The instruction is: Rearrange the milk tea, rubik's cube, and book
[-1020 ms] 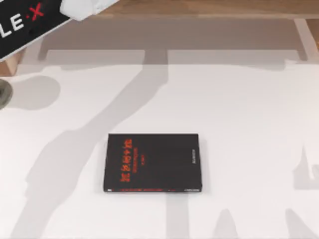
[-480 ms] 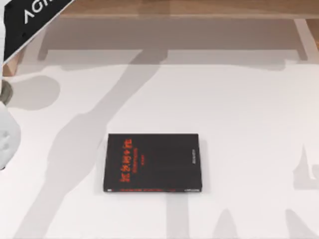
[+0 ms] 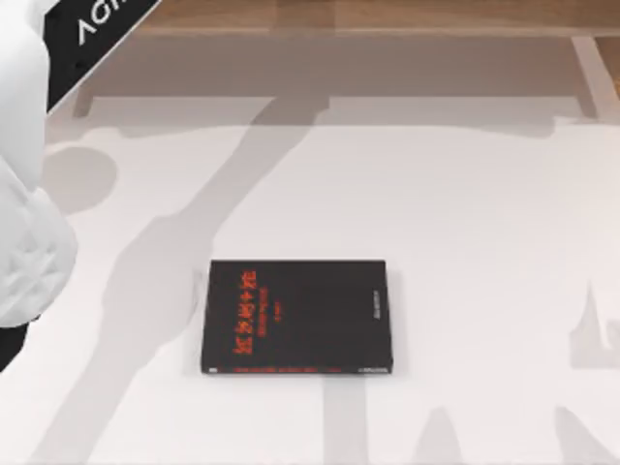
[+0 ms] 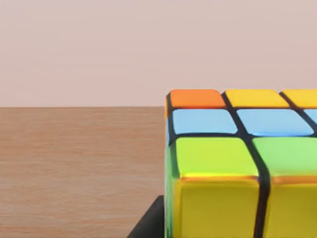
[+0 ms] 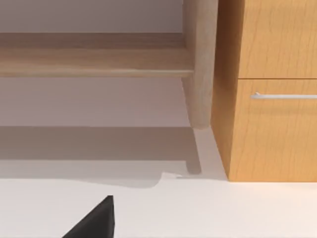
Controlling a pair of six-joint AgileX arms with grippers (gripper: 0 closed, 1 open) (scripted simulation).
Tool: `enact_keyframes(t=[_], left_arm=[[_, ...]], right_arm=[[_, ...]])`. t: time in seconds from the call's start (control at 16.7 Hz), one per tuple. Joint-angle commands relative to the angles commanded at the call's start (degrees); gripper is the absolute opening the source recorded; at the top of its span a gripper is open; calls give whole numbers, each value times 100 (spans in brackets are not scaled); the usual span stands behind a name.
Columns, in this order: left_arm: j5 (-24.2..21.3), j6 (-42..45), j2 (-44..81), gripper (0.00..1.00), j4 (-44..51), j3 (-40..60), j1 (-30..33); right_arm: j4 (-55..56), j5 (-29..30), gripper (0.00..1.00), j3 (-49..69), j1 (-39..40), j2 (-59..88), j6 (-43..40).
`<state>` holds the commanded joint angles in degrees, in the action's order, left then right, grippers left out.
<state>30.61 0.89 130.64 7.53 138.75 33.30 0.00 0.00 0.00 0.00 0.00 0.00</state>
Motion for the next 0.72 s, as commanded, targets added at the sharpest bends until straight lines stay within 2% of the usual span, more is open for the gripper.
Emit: enact_keyframes(t=[0.06,0.72], left_arm=[[0,0,0,0,0,0,0],[0,0,0,83,0,0,0]], right_arm=[[0,0,100,0,0,0,0],[0,0,100,0,0,0,0]])
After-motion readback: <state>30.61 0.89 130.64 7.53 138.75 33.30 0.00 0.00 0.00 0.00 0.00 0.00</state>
